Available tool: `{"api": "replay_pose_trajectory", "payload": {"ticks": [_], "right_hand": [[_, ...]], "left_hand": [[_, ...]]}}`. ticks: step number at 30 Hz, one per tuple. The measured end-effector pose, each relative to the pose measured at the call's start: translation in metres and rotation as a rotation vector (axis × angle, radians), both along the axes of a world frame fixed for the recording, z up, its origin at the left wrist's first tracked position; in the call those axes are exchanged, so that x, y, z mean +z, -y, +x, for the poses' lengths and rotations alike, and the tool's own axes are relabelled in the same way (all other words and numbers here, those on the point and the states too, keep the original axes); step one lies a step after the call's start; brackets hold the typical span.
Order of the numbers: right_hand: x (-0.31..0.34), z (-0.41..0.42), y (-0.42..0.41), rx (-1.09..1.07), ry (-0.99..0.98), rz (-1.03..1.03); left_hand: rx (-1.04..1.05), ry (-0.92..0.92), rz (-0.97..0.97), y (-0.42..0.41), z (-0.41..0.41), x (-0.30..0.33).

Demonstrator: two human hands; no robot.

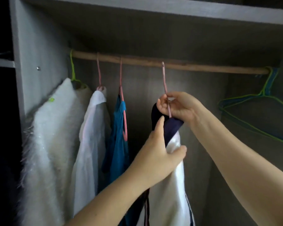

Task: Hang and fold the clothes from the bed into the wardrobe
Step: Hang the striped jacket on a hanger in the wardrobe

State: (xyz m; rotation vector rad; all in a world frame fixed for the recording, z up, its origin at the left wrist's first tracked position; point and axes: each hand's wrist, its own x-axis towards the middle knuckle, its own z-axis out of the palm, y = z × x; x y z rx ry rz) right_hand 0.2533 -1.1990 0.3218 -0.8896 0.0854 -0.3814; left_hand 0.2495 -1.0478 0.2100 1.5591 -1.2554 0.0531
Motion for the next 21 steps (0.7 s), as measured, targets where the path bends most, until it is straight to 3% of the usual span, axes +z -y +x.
{"api": "replay_pose_trajectory", "payload": {"ticks": [3, 9, 15, 21], "right_hand": [[0.027, 0.023, -0.006, 0.020, 0.069, -0.108], [0.042, 0.076, 0.010, -0.317, -0.009, -0.387], [0.016, 0.107, 0.030, -0.437, -0.192, -0.611], [0.011, 0.119, 0.024, -0.404, -0.139, -0.609]], "left_hand": [[0.121, 0.015, 0.014, 0.006, 0.015, 0.041], [0.300, -0.030, 0.045, 0.040, 0.040, 0.084], [0.385, -0.079, 0.146, 0.056, 0.065, 0.068], [0.420, -0.024, 0.170, 0.045, 0.085, 0.056]]}}
